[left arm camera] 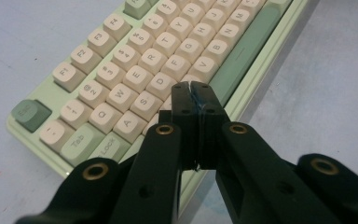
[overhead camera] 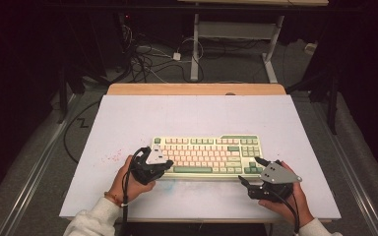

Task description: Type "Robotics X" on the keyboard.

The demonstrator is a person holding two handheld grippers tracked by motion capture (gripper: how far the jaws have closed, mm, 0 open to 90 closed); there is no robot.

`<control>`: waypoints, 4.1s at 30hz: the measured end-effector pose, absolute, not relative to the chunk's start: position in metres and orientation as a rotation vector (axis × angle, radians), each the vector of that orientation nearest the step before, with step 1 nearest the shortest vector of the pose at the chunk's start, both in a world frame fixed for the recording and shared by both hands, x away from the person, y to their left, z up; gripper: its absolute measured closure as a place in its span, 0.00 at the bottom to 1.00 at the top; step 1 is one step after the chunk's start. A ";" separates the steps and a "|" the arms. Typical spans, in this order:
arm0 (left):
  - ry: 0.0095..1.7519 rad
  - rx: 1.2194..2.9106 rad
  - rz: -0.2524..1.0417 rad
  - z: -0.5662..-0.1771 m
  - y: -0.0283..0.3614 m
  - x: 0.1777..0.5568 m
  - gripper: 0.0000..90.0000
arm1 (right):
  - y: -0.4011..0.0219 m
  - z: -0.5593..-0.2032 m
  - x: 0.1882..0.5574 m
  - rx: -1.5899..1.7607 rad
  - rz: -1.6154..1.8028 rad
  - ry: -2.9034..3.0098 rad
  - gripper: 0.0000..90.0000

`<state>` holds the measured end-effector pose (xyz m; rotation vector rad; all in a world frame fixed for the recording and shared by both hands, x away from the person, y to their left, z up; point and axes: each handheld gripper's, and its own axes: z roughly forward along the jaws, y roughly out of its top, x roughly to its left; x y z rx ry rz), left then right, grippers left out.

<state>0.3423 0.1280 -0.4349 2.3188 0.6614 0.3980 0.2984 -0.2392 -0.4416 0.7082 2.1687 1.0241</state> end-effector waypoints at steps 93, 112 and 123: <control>0.718 2.364 0.444 -0.443 0.117 0.380 0.93 | -0.236 -0.446 0.298 0.674 0.998 2.213 0.26; 0.719 2.391 0.447 -0.448 0.116 0.381 0.93 | -0.237 -0.445 0.298 0.669 0.996 2.215 0.26; 0.720 2.392 0.455 -0.448 0.116 0.381 0.93 | -0.237 -0.445 0.298 0.664 0.995 2.215 0.26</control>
